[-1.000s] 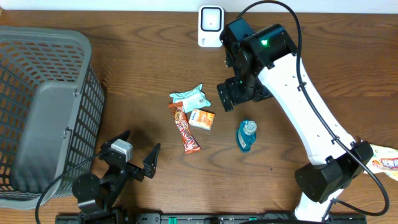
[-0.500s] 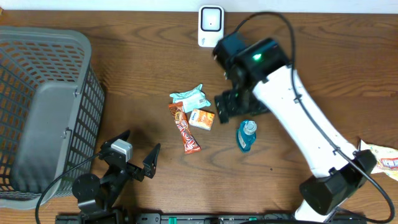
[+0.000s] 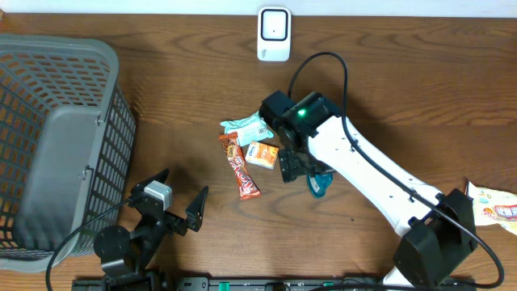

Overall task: Scan the item barcode
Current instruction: 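Grasp the lying Listerine bottle with the right gripper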

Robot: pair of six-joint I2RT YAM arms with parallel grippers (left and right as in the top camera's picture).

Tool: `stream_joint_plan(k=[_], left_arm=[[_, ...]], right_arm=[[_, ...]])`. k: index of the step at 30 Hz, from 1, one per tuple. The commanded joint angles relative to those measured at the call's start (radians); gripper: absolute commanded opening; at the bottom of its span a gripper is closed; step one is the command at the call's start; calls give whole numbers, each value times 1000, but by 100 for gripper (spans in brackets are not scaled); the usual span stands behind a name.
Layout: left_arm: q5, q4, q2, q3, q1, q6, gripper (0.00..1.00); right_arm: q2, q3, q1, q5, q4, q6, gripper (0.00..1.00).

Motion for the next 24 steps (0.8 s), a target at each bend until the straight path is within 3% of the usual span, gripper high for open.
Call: stream_joint_plan(k=[1, 5, 7, 20, 24], left_arm=[[13, -25, 0, -16, 2, -6, 98], [13, -25, 0, -16, 2, -5, 98], [13, -25, 0, -16, 2, -6, 98], [13, -25, 0, -16, 2, -6, 98], [13, -25, 0, -16, 2, -6, 98]], right_arm=[[-21, -43, -18, 27, 59, 23, 99], [-21, -105, -31, 13, 134, 2, 99], [-21, -133, -37, 3, 160, -4, 95], [-21, -160, -43, -44, 230, -21, 30], [-21, -160, -44, -53, 276, -121, 16]])
